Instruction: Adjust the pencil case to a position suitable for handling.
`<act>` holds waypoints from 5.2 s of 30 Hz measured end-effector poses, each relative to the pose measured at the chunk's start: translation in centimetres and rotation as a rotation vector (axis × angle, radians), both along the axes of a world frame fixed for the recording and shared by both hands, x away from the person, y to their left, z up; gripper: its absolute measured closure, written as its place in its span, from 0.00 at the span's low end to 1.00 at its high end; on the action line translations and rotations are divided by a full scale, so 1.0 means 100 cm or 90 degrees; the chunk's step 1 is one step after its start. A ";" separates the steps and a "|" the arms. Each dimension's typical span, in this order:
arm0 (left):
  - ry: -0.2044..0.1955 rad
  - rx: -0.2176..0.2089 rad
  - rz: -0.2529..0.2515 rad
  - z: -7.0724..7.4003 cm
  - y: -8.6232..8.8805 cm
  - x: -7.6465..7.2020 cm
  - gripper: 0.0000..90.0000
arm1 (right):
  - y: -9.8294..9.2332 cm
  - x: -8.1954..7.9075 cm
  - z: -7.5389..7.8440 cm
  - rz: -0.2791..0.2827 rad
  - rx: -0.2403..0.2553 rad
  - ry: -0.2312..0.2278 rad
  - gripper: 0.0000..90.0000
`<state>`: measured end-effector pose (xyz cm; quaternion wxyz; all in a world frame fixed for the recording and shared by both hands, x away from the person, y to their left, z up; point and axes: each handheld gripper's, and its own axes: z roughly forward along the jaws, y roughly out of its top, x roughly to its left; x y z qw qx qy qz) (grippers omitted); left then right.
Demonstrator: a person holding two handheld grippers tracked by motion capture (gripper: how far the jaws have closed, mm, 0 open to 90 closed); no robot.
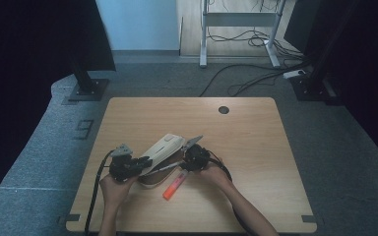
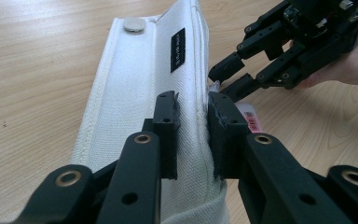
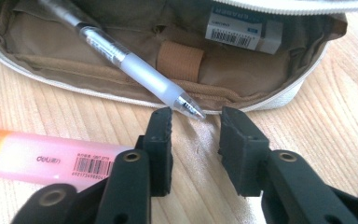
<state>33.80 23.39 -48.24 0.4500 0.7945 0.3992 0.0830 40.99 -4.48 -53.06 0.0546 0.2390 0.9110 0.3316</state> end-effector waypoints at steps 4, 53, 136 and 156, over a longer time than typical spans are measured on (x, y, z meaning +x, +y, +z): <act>0.000 0.001 -0.001 0.000 0.000 0.000 0.83 | 0.002 0.001 0.000 -0.002 0.002 -0.004 0.79; -0.002 0.004 -0.008 -0.001 -0.001 0.000 0.82 | 0.006 0.005 0.015 -0.007 0.013 -0.034 0.49; 0.010 0.122 -0.059 -0.023 -0.033 -0.006 0.48 | -0.043 -0.085 0.007 0.079 0.038 -0.028 0.42; -0.012 0.165 -0.028 -0.027 -0.031 -0.010 0.69 | -0.025 -0.090 -0.001 0.125 0.027 -0.020 0.42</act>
